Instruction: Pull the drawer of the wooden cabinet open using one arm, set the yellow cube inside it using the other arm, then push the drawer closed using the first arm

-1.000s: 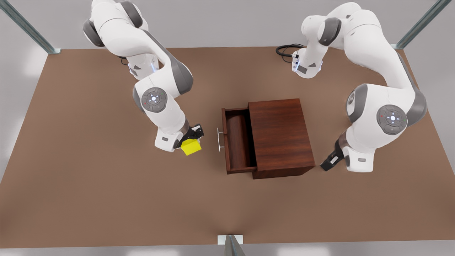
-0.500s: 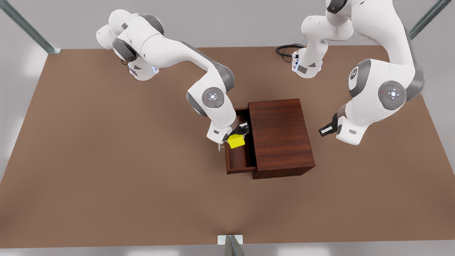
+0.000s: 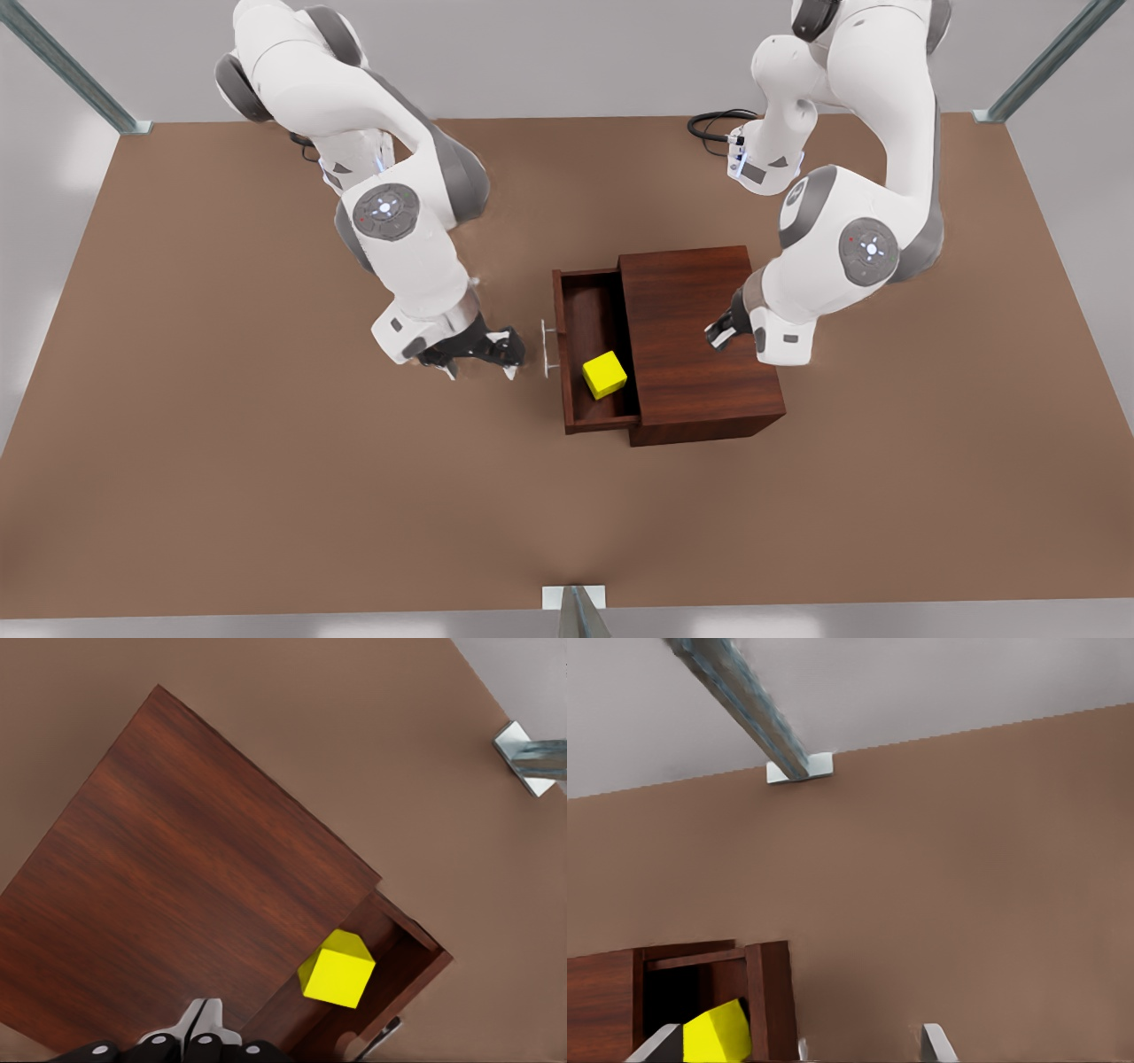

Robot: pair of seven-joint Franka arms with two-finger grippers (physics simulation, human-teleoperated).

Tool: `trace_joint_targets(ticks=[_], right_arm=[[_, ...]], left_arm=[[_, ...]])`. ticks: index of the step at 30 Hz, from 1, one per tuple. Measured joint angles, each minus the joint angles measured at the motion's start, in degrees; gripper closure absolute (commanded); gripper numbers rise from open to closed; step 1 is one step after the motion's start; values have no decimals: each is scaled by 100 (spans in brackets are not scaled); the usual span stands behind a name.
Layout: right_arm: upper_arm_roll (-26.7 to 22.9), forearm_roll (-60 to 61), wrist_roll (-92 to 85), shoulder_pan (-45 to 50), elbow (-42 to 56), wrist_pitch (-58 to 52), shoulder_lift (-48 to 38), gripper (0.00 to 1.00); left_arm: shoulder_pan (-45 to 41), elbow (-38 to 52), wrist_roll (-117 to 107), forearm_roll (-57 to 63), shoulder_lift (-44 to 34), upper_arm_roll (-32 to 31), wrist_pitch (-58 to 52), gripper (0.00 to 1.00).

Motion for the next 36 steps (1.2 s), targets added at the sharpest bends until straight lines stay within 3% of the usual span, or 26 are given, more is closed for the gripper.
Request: trace_joint_targets(ticks=[2,5,8,17,25,36], right_arm=[[-54,-64,-272,-931,-590,-385,-739,0],[-641,102,-823,-1515,-1390,-802,-1384,0],[-843,203,-1392,-1526,-1398,-1061,-1184,0],[-779,339,-2676,-1502,-1434,-1366,-1133,0],[-730,335,-3320,-1438,-1385,-1289,-1128,0],[-755,346,-3731,-1559,-1338,-1233,-1119,0]], left_arm=[[-528,-1,-604,-95,295,2,533,79],[-1279,-1,-1625,-160,806,7,1512,79],[-1732,-1,-2592,-181,1200,14,2353,79],[-2325,-6,-4878,42,1929,88,3838,79],[-2291,-44,-6041,564,2058,84,4040,79],[-2014,-13,-6429,599,1989,64,3095,79]])
